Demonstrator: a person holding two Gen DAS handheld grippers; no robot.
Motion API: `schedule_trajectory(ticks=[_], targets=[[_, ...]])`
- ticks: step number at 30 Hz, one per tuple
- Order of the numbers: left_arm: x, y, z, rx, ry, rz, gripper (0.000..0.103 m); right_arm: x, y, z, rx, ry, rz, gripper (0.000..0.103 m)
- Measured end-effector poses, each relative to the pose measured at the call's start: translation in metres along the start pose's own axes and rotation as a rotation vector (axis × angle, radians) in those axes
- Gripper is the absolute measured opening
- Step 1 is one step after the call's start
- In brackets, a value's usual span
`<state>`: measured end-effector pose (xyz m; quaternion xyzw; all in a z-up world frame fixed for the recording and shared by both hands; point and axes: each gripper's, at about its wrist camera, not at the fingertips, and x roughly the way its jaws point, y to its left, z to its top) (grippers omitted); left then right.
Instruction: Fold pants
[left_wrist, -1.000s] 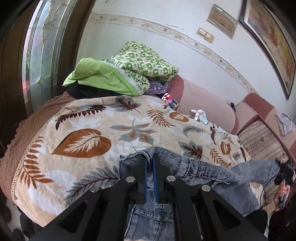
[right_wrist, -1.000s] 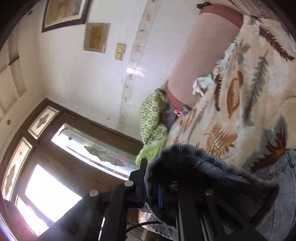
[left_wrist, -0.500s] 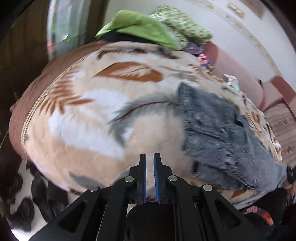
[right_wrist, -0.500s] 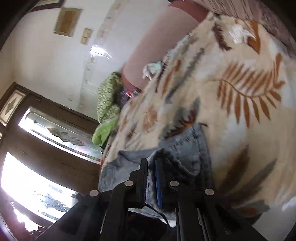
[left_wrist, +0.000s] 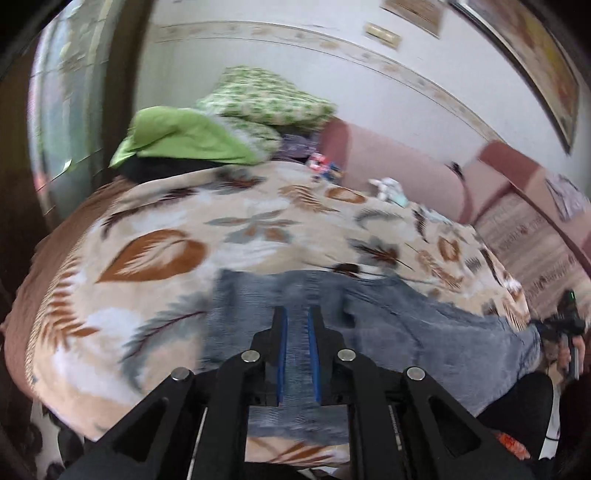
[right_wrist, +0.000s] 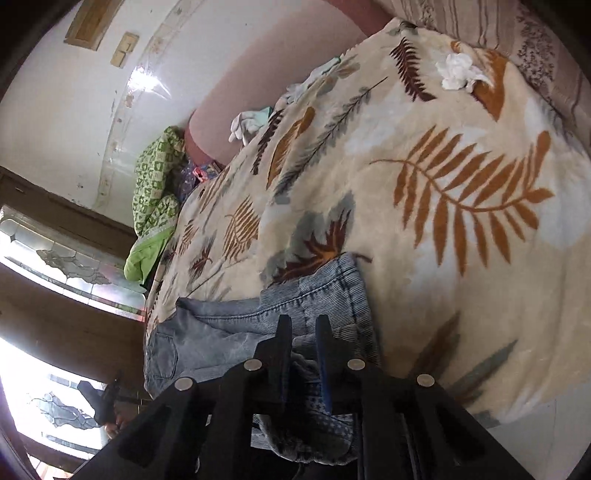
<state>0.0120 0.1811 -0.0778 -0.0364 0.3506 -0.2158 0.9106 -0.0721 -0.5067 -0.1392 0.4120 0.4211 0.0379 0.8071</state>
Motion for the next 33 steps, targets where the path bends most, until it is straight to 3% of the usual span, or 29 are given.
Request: schedule_trajectory(ticks=[2, 8, 12, 16, 18, 22, 28, 33], targets=[[0.013, -0.028, 0.000, 0.063, 0.016, -0.032, 0.029, 0.009, 0.013, -0.005, -0.043, 0.044, 0.004, 0.016], [0.051, -0.078, -0.004, 0.148, 0.092, -0.117, 0.031, -0.003, 0.030, -0.032, -0.087, 0.099, 0.076, 0.016], [0.075, -0.088, -0.010, 0.132, 0.139, -0.147, 0.031, -0.013, 0.016, -0.045, 0.013, 0.104, 0.141, 0.016], [0.083, -0.088, -0.015, 0.118, 0.166, -0.151, 0.031, -0.022, -0.020, -0.045, 0.215, 0.011, 0.236, 0.016], [0.082, -0.085, -0.017, 0.114, 0.167, -0.146, 0.031, -0.023, -0.038, -0.042, 0.292, -0.017, 0.237, 0.023], [0.079, -0.075, -0.018, 0.081, 0.163, -0.143, 0.031, -0.009, -0.052, -0.034, 0.349, -0.008, 0.179, 0.057], [0.080, -0.074, -0.019, 0.060, 0.174, -0.139, 0.031, 0.018, -0.062, -0.016, 0.358, 0.004, 0.182, 0.058], [0.081, -0.081, -0.019, 0.081, 0.176, -0.141, 0.031, 0.034, -0.046, -0.003, 0.261, 0.029, 0.150, 0.058]])
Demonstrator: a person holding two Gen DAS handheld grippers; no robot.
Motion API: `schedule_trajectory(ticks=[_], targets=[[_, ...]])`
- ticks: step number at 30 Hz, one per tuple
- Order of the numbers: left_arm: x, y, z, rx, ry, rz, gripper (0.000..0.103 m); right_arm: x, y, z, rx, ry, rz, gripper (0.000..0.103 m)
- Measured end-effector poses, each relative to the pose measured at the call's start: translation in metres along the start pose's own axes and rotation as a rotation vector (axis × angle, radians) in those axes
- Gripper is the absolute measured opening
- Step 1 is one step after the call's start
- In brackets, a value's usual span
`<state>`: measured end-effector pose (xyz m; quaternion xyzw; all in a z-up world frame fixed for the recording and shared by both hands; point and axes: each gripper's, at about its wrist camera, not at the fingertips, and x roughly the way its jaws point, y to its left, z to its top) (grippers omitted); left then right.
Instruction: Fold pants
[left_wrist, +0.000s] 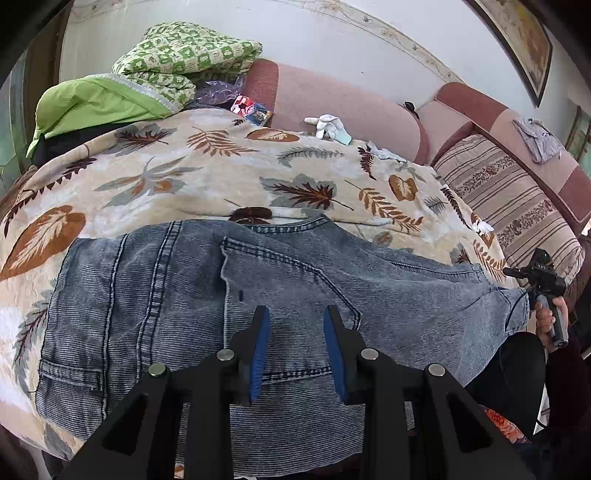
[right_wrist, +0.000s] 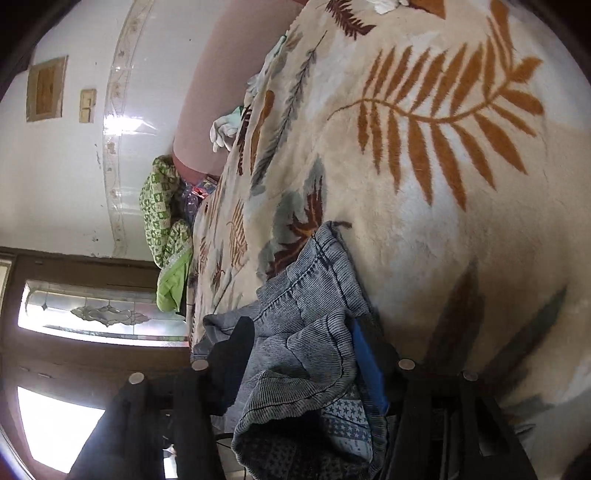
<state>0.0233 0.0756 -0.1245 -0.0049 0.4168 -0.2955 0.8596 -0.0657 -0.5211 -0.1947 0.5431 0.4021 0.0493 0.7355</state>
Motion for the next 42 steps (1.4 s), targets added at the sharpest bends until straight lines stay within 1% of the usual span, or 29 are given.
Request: schedule_trajectory(ticks=[1, 3, 7, 9, 11, 13, 16, 19, 20, 21, 22, 23, 25, 26, 28, 29, 30, 31, 34, 36, 39, 42], targets=[[0.000, -0.001, 0.001, 0.001, 0.000, -0.001, 0.031, 0.003, 0.003, 0.002, -0.013, 0.010, -0.009, 0.058], [0.002, -0.002, 0.002, 0.000, 0.002, -0.002, 0.031, 0.005, 0.009, 0.002, -0.044, 0.043, -0.001, 0.058], [0.006, -0.002, 0.001, -0.003, 0.011, 0.002, 0.031, 0.012, 0.022, -0.007, -0.118, 0.148, -0.011, 0.058], [0.008, -0.001, 0.001, -0.006, 0.016, 0.001, 0.031, 0.016, 0.021, -0.012, -0.132, 0.201, -0.030, 0.058], [0.010, -0.002, 0.001, -0.005, 0.020, 0.003, 0.031, 0.019, 0.015, -0.014, -0.121, 0.222, -0.026, 0.058], [0.011, -0.003, 0.002, -0.008, 0.023, 0.005, 0.031, 0.026, 0.005, -0.009, -0.077, 0.221, 0.004, 0.059], [0.009, -0.005, 0.002, -0.006, 0.020, 0.006, 0.031, 0.034, -0.012, -0.002, -0.015, 0.237, 0.101, 0.059], [0.007, -0.006, 0.002, 0.000, 0.017, 0.010, 0.031, 0.033, -0.022, -0.001, -0.017, 0.251, 0.187, 0.059], [0.007, -0.006, 0.002, -0.001, 0.018, 0.014, 0.031, 0.032, -0.023, -0.003, -0.029, 0.245, 0.200, 0.057], [0.007, -0.006, 0.003, -0.002, 0.019, 0.018, 0.031, 0.031, -0.022, -0.005, -0.052, 0.236, 0.192, 0.049], [0.007, -0.006, 0.004, -0.005, 0.018, 0.020, 0.031, 0.030, -0.022, -0.006, -0.062, 0.232, 0.157, 0.044], [0.007, -0.006, 0.005, -0.010, 0.015, 0.019, 0.031, 0.029, -0.020, -0.008, -0.070, 0.227, 0.117, 0.036], [0.007, -0.006, 0.006, -0.016, 0.010, 0.015, 0.031, 0.025, -0.017, -0.009, -0.094, 0.217, 0.081, 0.034], [0.007, -0.007, 0.007, -0.014, 0.010, 0.017, 0.031, 0.023, -0.012, -0.012, -0.119, 0.206, 0.054, 0.029], [0.006, -0.009, 0.007, -0.005, 0.009, 0.024, 0.031, 0.018, -0.001, -0.014, -0.151, 0.181, 0.003, 0.028], [0.007, -0.009, 0.008, -0.005, 0.008, 0.024, 0.031, 0.015, 0.004, -0.016, -0.167, 0.163, 0.004, 0.025], [0.007, -0.009, 0.008, -0.009, 0.008, 0.025, 0.031, 0.012, 0.012, -0.016, -0.184, 0.142, 0.022, 0.023], [0.008, -0.009, 0.009, -0.013, 0.009, 0.026, 0.031, 0.009, 0.021, -0.016, -0.202, 0.119, 0.064, 0.023], [0.011, -0.008, 0.009, -0.033, 0.015, 0.029, 0.031, 0.011, 0.045, -0.004, -0.206, 0.074, 0.170, 0.023], [0.010, -0.009, 0.007, -0.041, 0.014, 0.027, 0.031, 0.010, 0.057, 0.006, -0.216, 0.015, 0.228, 0.023], [0.007, -0.010, 0.005, -0.038, 0.009, 0.022, 0.031, -0.001, 0.060, 0.022, -0.170, -0.082, 0.359, 0.023], [0.008, -0.010, 0.003, -0.044, 0.008, 0.010, 0.031, -0.013, 0.050, 0.031, -0.118, -0.172, 0.405, 0.023]])
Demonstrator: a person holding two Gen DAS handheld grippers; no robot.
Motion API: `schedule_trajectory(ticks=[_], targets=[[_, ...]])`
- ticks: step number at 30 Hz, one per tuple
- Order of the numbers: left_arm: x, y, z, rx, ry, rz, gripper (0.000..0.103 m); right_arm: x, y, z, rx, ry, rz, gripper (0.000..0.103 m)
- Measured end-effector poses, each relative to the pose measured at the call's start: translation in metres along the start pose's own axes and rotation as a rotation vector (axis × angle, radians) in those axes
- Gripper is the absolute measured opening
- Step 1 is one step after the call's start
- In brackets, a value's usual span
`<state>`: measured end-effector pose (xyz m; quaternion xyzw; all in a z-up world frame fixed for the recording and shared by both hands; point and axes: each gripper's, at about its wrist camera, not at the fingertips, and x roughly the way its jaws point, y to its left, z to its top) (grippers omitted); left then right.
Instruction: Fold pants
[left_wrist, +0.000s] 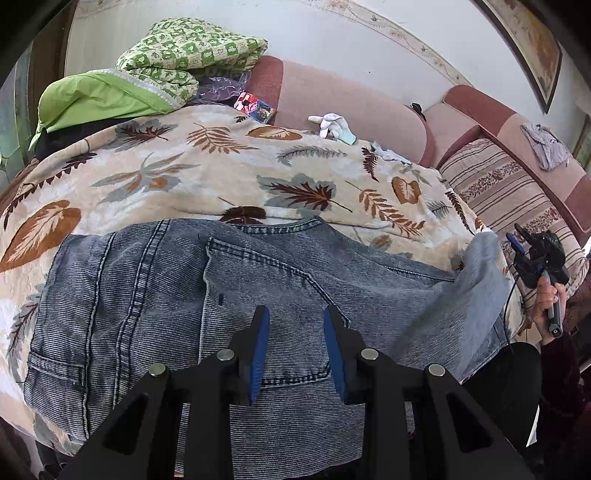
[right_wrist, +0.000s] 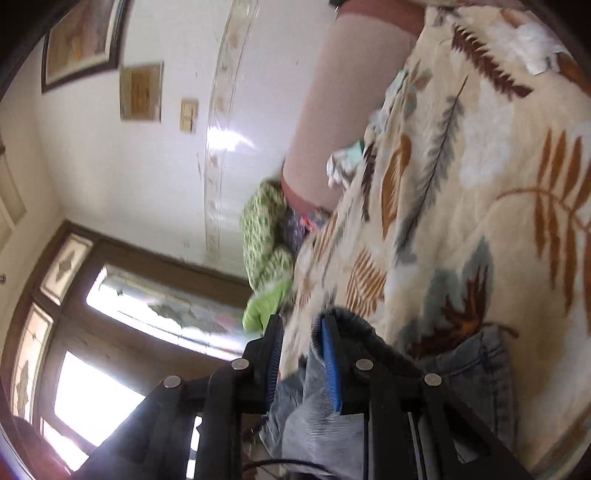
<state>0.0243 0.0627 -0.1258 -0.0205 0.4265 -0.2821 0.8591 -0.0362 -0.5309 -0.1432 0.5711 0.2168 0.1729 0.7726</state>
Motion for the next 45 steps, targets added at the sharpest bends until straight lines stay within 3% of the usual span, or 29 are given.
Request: schedule_trajectory(ticks=[2, 5, 7, 10, 12, 14, 19, 22, 25, 27, 29, 31, 34, 36, 37, 40, 41, 42, 43, 44, 45], targets=[[0.004, -0.001, -0.001, -0.008, 0.006, -0.017, 0.031, -0.011, -0.012, 0.001, 0.055, -0.050, -0.002, 0.023], [0.009, -0.009, -0.002, 0.017, 0.024, -0.026, 0.031, -0.028, -0.026, 0.000, 0.088, -0.057, -0.123, 0.026], [0.010, -0.017, -0.002, 0.046, 0.024, -0.031, 0.031, -0.024, -0.016, -0.006, 0.051, -0.002, -0.179, 0.026], [0.008, -0.024, 0.000, 0.057, 0.014, -0.055, 0.031, 0.005, 0.012, -0.019, -0.092, 0.152, -0.440, 0.029], [0.008, -0.028, -0.001, 0.056, 0.011, -0.086, 0.031, 0.017, 0.009, -0.028, -0.115, 0.267, -0.539, 0.032], [0.011, -0.035, -0.005, 0.070, 0.024, -0.111, 0.031, 0.019, 0.003, -0.033, -0.085, 0.313, -0.568, 0.032], [0.027, -0.063, -0.016, 0.128, 0.075, -0.164, 0.031, 0.048, 0.029, -0.051, -0.190, 0.362, -0.598, 0.034], [0.028, -0.085, -0.030, 0.199, 0.088, -0.208, 0.031, 0.085, 0.052, -0.076, -0.374, 0.426, -0.734, 0.035], [0.035, -0.099, -0.049, 0.257, 0.132, -0.229, 0.031, 0.114, 0.047, -0.101, -0.448, 0.572, -0.830, 0.036], [0.045, -0.104, -0.065, 0.298, 0.177, -0.212, 0.031, 0.115, 0.032, -0.124, -0.499, 0.670, -0.929, 0.037], [0.049, -0.104, -0.075, 0.324, 0.195, -0.192, 0.031, 0.103, 0.036, -0.141, -0.592, 0.680, -0.931, 0.037], [0.047, -0.103, -0.076, 0.337, 0.192, -0.206, 0.031, 0.089, 0.028, -0.154, -0.515, 0.777, -0.990, 0.037], [0.026, -0.103, -0.059, 0.356, 0.117, -0.275, 0.031, 0.073, 0.005, -0.180, -0.477, 0.899, -1.081, 0.036], [0.009, -0.104, -0.038, 0.358, 0.060, -0.317, 0.032, 0.066, 0.002, -0.178, -0.425, 0.891, -1.092, 0.036], [0.003, -0.105, -0.028, 0.370, 0.026, -0.309, 0.035, 0.061, 0.011, -0.168, -0.403, 0.852, -1.038, 0.036], [-0.004, -0.110, 0.003, 0.423, -0.065, -0.194, 0.064, 0.043, 0.052, -0.123, -0.338, 0.693, -0.856, 0.036], [0.002, -0.111, 0.013, 0.436, -0.080, -0.164, 0.065, 0.036, 0.067, -0.107, -0.338, 0.631, -0.798, 0.040], [0.013, -0.110, 0.023, 0.435, -0.067, -0.155, 0.066, 0.029, 0.080, -0.091, -0.343, 0.556, -0.757, 0.065], [0.028, -0.108, 0.033, 0.414, -0.029, -0.147, 0.067, 0.022, 0.089, -0.073, -0.351, 0.456, -0.757, 0.077], [0.049, -0.105, 0.043, 0.370, 0.029, -0.126, 0.067, 0.015, 0.095, -0.058, -0.367, 0.353, -0.794, 0.086], [0.070, -0.101, 0.050, 0.312, 0.083, -0.091, 0.067, 0.010, 0.095, -0.046, -0.376, 0.260, -0.812, 0.086]])
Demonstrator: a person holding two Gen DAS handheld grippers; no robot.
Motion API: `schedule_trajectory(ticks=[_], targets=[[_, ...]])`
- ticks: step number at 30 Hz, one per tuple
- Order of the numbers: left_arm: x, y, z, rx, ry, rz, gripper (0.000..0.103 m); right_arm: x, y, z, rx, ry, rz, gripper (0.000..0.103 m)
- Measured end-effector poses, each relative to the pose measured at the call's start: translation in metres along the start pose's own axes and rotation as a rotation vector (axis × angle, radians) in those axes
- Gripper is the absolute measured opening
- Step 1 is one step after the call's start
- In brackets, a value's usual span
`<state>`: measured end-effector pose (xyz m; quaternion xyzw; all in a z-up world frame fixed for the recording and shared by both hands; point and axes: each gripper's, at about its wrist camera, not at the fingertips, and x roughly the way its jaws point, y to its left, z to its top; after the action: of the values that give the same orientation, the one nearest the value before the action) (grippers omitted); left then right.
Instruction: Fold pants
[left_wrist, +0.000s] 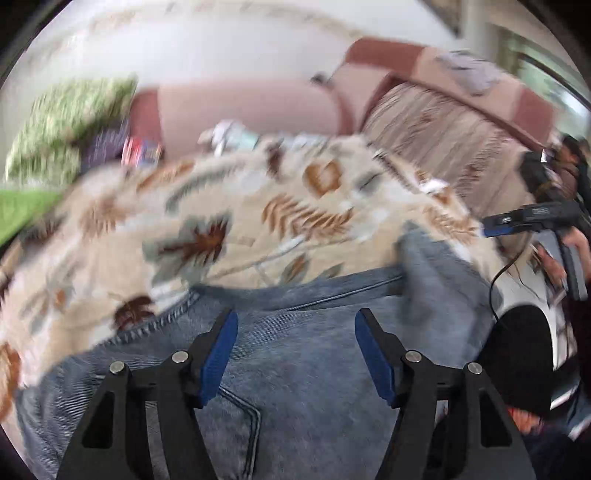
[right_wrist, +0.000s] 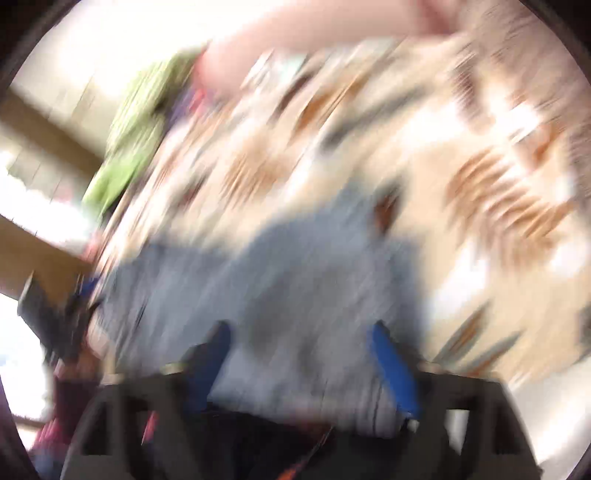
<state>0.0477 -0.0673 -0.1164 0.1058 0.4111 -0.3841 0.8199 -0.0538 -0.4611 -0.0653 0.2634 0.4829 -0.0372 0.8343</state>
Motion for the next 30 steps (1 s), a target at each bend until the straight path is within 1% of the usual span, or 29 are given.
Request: schedule_trajectory(ticks=[1, 2, 3, 4, 5, 6, 7, 8, 10, 11, 12, 13, 14, 15, 16, 17, 18, 20, 22, 23, 24, 25, 26, 27, 28, 29, 30], targets=[[0.017, 0.008, 0.004, -0.069, 0.060, 0.033, 0.067, 0.003, -0.009, 0.010, 0.027, -0.040, 0.003, 0.086], [0.033, 0.016, 0.005, -0.144, 0.118, 0.054, 0.066, 0.009, -0.015, 0.019, 0.055, -0.048, 0.020, 0.086], [0.044, 0.022, 0.003, -0.215, 0.160, 0.054, 0.066, 0.020, -0.025, 0.027, 0.099, -0.046, 0.054, 0.086], [0.052, 0.023, 0.000, -0.259, 0.185, 0.047, 0.065, 0.032, -0.026, 0.029, 0.129, -0.043, 0.076, 0.086], [0.058, 0.023, -0.002, -0.279, 0.209, 0.054, 0.060, 0.043, -0.032, 0.034, 0.143, -0.031, 0.089, 0.086], [0.063, 0.021, -0.003, -0.275, 0.224, 0.074, 0.056, 0.052, -0.039, 0.039, 0.145, -0.022, 0.094, 0.086], [0.067, 0.018, -0.005, -0.262, 0.233, 0.093, 0.046, 0.062, -0.037, 0.041, 0.143, -0.019, 0.093, 0.086], [0.073, 0.015, -0.006, -0.249, 0.243, 0.107, 0.034, 0.071, -0.036, 0.042, 0.142, -0.015, 0.093, 0.086], [0.080, 0.010, -0.005, -0.218, 0.234, 0.141, 0.022, 0.090, -0.038, 0.049, 0.143, 0.013, 0.106, 0.086], [0.081, 0.008, -0.004, -0.211, 0.227, 0.138, 0.011, 0.105, -0.036, 0.042, 0.144, 0.027, 0.133, 0.084], [0.082, 0.008, -0.002, -0.221, 0.221, 0.120, 0.006, 0.112, -0.036, 0.043, 0.143, 0.052, 0.182, 0.083], [0.083, 0.007, 0.001, -0.239, 0.216, 0.087, 0.002, 0.125, -0.035, 0.041, 0.137, 0.072, 0.206, 0.075], [0.086, 0.007, 0.004, -0.248, 0.211, 0.064, 0.000, 0.132, -0.032, 0.038, 0.123, 0.075, 0.197, 0.067], [0.089, 0.003, 0.006, -0.234, 0.208, 0.066, 0.000, 0.133, -0.030, 0.037, 0.106, 0.068, 0.180, 0.057], [0.090, -0.004, 0.008, -0.202, 0.205, 0.087, 0.000, 0.130, -0.030, 0.035, 0.094, 0.062, 0.176, 0.049], [0.090, -0.010, 0.008, -0.170, 0.202, 0.107, 0.000, 0.129, -0.031, 0.032, 0.096, 0.059, 0.187, 0.036], [0.089, -0.014, 0.009, -0.153, 0.196, 0.108, 0.000, 0.126, -0.034, 0.029, 0.111, 0.057, 0.201, 0.034], [0.084, -0.016, 0.012, -0.151, 0.166, 0.094, 0.000, 0.121, -0.039, 0.023, 0.135, 0.045, 0.224, 0.028], [0.078, -0.017, 0.020, -0.147, 0.126, 0.096, 0.000, 0.110, -0.039, 0.016, 0.125, 0.025, 0.253, 0.027], [0.080, -0.020, 0.025, -0.134, 0.118, 0.091, 0.000, 0.104, -0.039, 0.012, 0.120, 0.021, 0.270, 0.026], [0.079, -0.025, 0.028, -0.100, 0.118, 0.066, 0.000, 0.098, -0.039, 0.008, 0.111, 0.016, 0.283, 0.026], [0.079, -0.034, 0.029, -0.043, 0.129, 0.024, 0.000, 0.095, -0.038, 0.004, 0.104, 0.014, 0.292, 0.026], [0.081, -0.044, 0.030, 0.024, 0.152, -0.010, 0.000, 0.091, -0.036, -0.001, 0.098, 0.016, 0.307, 0.026], [0.083, -0.056, 0.028, 0.099, 0.184, -0.020, 0.001, 0.089, -0.036, -0.006, 0.094, 0.024, 0.326, 0.026], [0.087, -0.067, 0.026, 0.170, 0.218, -0.007, 0.016, 0.089, -0.035, -0.010, 0.094, 0.033, 0.342, 0.026], [0.092, -0.077, 0.024, 0.235, 0.239, 0.017, 0.040, 0.088, -0.036, -0.014, 0.096, 0.042, 0.358, 0.026], [0.095, -0.085, 0.022, 0.283, 0.233, 0.033, 0.047, 0.090, -0.035, -0.017, 0.102, 0.053, 0.376, 0.026]])
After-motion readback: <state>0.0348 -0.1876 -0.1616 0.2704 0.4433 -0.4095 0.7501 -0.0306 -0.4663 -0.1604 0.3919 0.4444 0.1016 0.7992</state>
